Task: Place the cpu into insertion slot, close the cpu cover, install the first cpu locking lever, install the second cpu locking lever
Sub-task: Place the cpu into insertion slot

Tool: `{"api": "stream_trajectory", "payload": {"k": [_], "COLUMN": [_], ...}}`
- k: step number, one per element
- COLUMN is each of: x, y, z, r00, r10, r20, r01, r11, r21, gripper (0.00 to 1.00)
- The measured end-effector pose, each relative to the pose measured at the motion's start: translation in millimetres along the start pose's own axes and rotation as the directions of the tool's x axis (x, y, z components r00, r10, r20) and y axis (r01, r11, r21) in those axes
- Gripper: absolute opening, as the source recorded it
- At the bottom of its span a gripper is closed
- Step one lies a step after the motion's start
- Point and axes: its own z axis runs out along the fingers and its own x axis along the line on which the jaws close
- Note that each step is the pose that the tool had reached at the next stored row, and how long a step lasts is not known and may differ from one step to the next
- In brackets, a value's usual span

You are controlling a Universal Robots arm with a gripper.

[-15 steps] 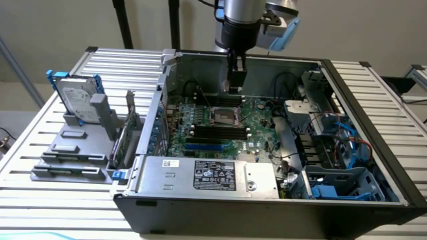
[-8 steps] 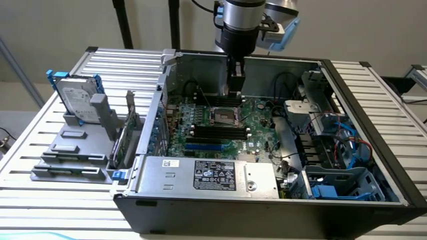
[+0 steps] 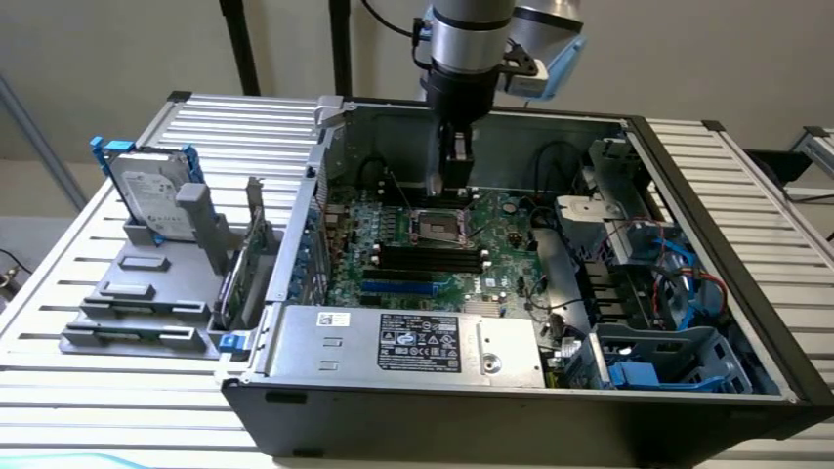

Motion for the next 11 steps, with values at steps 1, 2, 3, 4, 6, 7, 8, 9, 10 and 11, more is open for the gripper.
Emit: {"api": "stream_trajectory", "payload": {"k": [1,2,3,4,6,7,8,9,10,11], "x": [-0.1,-0.2,-0.3,-0.5,-1.2,-1.8,-2.5,-3.4,-4.2,-5.1], "y": [-1.1,-2.2,-3.1,-3.4,-3.7,-3.9,-4.0,-4.1,-4.2,-4.2], "z": [1.8,3.7,5.5,7.4,10.9,12.6,14.4,16.1,17.9,19.5], "r00": [1.0,1.0,1.0,1.0,1.0,1.0,1.0,1.0,1.0,1.0], "r10": [0.0,0.001,0.001,0.002,0.002,0.002,0.002,0.002,0.002,0.003], "r20": [0.0,0.0002,0.0001,0.0,0.0001,0.0001,0.0001,0.0,0.0001,0.0], "r01": [0.0,-0.001,-0.001,-0.002,-0.002,-0.002,-0.002,-0.002,-0.002,-0.003], "r11": [1.0,1.0,1.0,1.0,1.0,1.0,1.0,1.0,1.0,1.0], "r21": [0.0,0.0001,0.0001,-0.0001,-0.0001,0.0,0.0,0.0,-0.0001,-0.0001], "gripper": [0.54,0.54,0.54,0.54,0.54,0.54,0.54,0.54,0.54,0.54]}}
